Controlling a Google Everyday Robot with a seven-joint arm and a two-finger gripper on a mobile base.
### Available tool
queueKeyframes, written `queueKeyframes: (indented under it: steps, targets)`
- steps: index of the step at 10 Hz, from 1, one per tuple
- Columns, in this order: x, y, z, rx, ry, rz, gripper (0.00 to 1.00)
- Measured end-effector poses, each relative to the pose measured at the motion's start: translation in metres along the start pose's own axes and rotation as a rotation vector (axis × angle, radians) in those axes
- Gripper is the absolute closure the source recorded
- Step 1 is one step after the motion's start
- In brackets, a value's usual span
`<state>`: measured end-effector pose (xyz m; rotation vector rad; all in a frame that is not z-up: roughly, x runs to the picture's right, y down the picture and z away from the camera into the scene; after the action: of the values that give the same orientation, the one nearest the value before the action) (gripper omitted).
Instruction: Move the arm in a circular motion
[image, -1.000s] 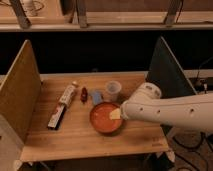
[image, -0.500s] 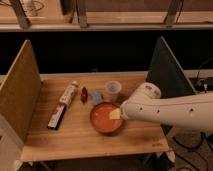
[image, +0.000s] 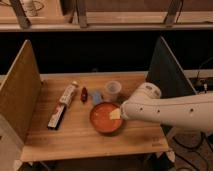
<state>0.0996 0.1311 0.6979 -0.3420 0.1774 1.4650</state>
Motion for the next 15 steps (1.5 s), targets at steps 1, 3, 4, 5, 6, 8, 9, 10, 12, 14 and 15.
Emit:
queueKeyframes:
  steps: [1, 3, 4, 5, 6, 8, 9, 10, 12, 14, 15]
  targets:
    - [0.0, 0.0, 0.0, 0.0, 0.0, 0.0, 0.2]
    - [-0.003, -0.003, -0.002, -0.001, -0.009, 0.012, 0.2]
    - [-0.006, -0.008, -0.004, 0.0, -0.02, 0.026, 0.2]
    - [-0.011, -0.015, -0.009, 0.001, -0.04, 0.048, 0.2]
    - [-0.015, -0.023, -0.012, 0.002, -0.055, 0.07, 0.2]
    - [-0.025, -0.039, -0.013, 0.006, -0.076, 0.112, 0.2]
    - [-0.04, -0.049, -0.015, 0.009, -0.098, 0.123, 0.2]
    - [-0.054, -0.051, -0.016, 0.007, -0.118, 0.109, 0.2]
    - [-0.106, -0.026, -0.02, -0.007, -0.187, -0.046, 0.2]
    - [-0.137, 0.005, -0.016, -0.014, -0.217, -0.198, 0.2]
    - [-0.152, 0.031, -0.007, -0.027, -0.219, -0.307, 0.2]
